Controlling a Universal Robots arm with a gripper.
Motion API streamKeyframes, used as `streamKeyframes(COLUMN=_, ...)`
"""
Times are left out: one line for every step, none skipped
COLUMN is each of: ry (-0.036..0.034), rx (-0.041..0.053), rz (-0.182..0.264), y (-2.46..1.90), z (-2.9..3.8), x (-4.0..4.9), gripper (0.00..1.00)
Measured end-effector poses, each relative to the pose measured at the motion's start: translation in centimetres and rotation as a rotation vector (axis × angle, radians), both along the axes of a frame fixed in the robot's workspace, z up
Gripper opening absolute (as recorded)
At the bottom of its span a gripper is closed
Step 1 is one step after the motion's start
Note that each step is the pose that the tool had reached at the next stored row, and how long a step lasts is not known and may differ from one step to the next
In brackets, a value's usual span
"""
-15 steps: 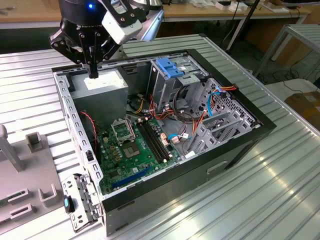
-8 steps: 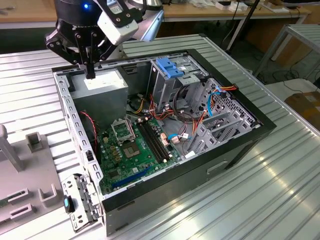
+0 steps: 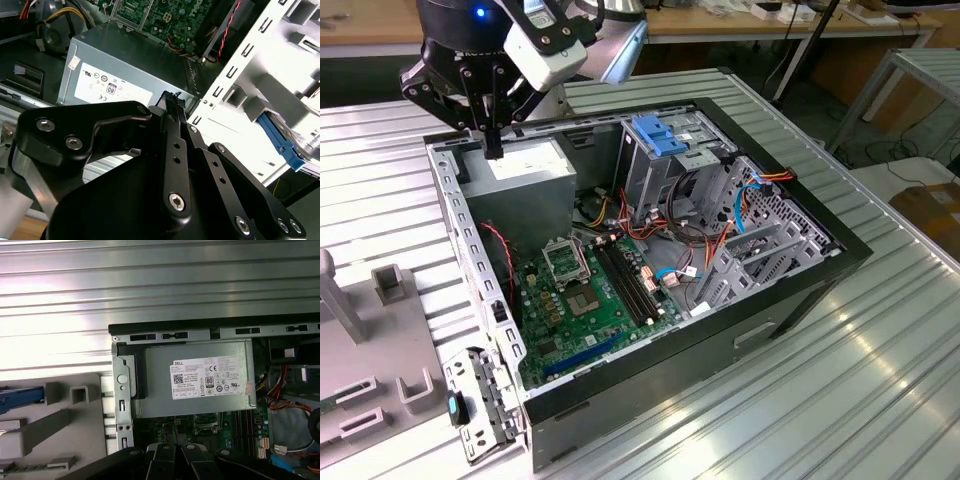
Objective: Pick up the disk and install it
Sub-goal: 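Reach for the disk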
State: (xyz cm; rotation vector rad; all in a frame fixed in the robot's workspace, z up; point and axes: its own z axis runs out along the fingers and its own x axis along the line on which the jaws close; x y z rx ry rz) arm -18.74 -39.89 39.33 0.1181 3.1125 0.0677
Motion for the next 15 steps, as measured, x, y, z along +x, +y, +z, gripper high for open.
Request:
streamKeyframes(ry=0.0, rx=0.0, rz=0.0, y=0.0, z=0.0, x=-0.15, gripper=0.11)
streamKeyframes(ry=0.0, rx=-0.0001, rz=0.0, y=0.0, z=0.0, x=-0.29, gripper=0.11)
streamKeyframes(ry=0.0, rx=0.0001, rz=0.0, y=0.0, z=0.0, x=-0.41, gripper=0.11)
streamKeyframes(ry=0.0001, rx=0.0, rz=0.0, y=0.0, z=0.0, x=-0.5, gripper=0.11)
streamKeyframes(ry=0.0, rx=0.0, rz=0.0, y=0.0, z=0.0, x=-0.57, gripper=0.11)
streamKeyframes(ry=0.0, rx=0.0, rz=0.0, y=0.0, z=0.0, x=-0.62, gripper=0.11)
streamKeyframes(ry=0.0001, rx=-0.0001, rz=0.0, y=0.0, z=0.0, x=-0.66, gripper=0.11)
streamKeyframes(ry=0.0, rx=0.0, rz=0.0, y=0.0, z=0.0, x=-0.71, gripper=0.11)
streamKeyframes(ry=0.0, rx=0.0, rz=0.0, y=0.0, z=0.0, x=-0.76, gripper=0.11)
streamKeyframes(ry=0.0001, rx=-0.0001, rz=0.0, y=0.0, z=0.0, x=-0.93, gripper=0.11)
streamKeyframes(ry=0.0, rx=0.0, rz=0.0, y=0.0, z=0.0, x=-1.17, gripper=0.11)
streamKeyframes(ry=0.0001, rx=0.0, rz=0.0, y=0.0, z=0.0, x=-1.3, gripper=0.11)
streamKeyframes(ry=0.0, rx=0.0, rz=0.0, y=0.0, z=0.0, x=-1.43, gripper=0.11)
streamKeyframes(ry=0.0001, rx=-0.0001, rz=0.0, y=0.05, z=0.01, x=-1.8, gripper=0.11)
streamKeyframes(ry=0.0, rx=0.0, rz=0.0, y=0.17, z=0.0, x=-2.17, gripper=0.11)
